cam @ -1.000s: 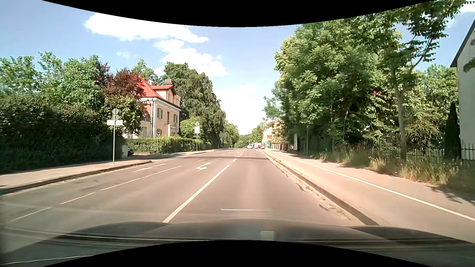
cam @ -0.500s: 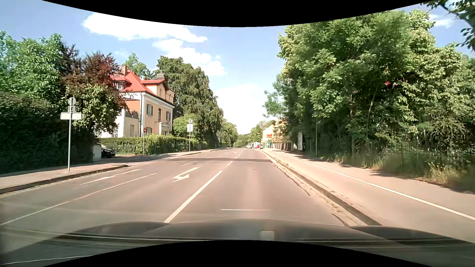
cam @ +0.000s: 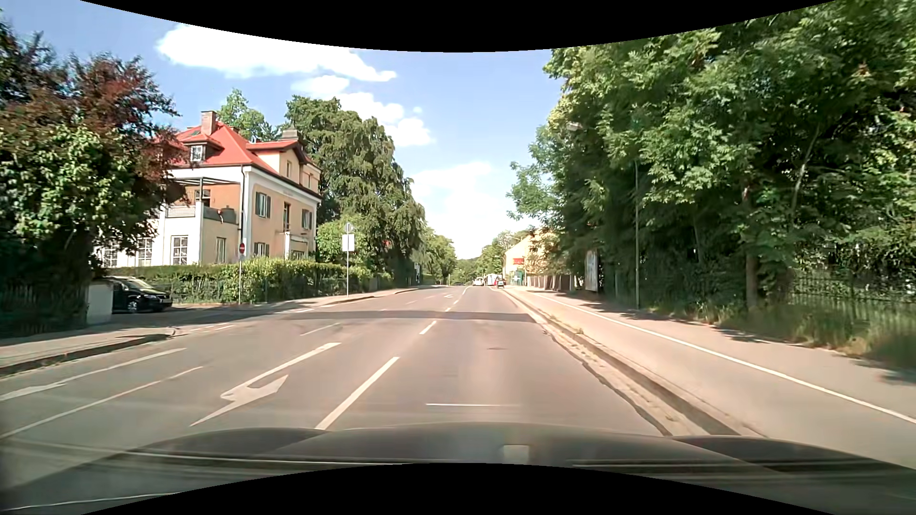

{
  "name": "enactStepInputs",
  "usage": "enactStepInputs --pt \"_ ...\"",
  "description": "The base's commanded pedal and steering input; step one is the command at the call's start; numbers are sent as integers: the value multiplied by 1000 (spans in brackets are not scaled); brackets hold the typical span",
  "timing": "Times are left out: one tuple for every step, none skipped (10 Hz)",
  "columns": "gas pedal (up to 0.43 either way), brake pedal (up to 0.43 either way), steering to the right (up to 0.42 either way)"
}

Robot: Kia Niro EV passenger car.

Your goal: Follow the waypoints while adhering to traffic rules and regulations

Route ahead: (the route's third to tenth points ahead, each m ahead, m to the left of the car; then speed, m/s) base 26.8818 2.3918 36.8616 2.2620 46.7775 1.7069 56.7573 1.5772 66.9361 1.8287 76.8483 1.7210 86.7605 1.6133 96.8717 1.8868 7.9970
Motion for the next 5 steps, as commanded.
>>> enactStepInputs --pt "130 12 5" --pt "130 6 4" --pt "130 6 4" --pt "130 6 4" --pt "130 6 4"
